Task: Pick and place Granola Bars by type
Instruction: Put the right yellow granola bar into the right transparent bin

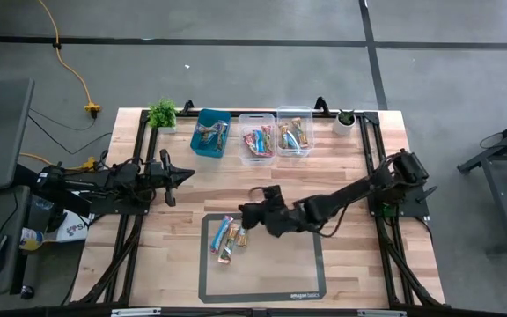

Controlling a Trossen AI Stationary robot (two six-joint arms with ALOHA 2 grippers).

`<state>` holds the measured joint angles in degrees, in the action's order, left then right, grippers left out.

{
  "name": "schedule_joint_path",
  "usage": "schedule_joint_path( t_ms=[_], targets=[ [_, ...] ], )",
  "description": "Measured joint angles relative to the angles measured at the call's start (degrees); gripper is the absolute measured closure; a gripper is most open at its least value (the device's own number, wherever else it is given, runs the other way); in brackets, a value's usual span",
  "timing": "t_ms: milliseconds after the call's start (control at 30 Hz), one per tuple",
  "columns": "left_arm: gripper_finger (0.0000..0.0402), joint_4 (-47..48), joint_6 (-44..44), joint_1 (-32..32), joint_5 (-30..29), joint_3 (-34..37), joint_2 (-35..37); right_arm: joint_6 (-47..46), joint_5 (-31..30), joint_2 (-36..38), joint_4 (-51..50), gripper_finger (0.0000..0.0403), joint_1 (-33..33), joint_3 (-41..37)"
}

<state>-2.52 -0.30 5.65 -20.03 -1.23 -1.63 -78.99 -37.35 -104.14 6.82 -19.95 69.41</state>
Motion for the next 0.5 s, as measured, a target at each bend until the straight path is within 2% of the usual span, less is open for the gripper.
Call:
schedule_joint_path(
  t_ms=[133,233,367,500],
  targets=[
    [0.0401,0.0,0.0,0.0,0.0,0.0,0.0,-4.7,3.7,-3.7,-30.9,0.0278,1.1,18.0],
    [0.0401,0.0,0.0,0.0,0.0,0.0,0.0,-9.2,10.2,-8.6,-48.0,0.0287,3.1,30.2],
    [0.0401,0.0,0.0,0.0,0.0,0.0,0.0,-10.1,14.2,-16.1,-59.1,0.0289,4.3,41.4],
    [0.0401,0.0,0.0,0.0,0.0,0.0,0.0,-13.5,16.5,-22.8,-59.7,0.0288,4.1,46.6]
  ],
)
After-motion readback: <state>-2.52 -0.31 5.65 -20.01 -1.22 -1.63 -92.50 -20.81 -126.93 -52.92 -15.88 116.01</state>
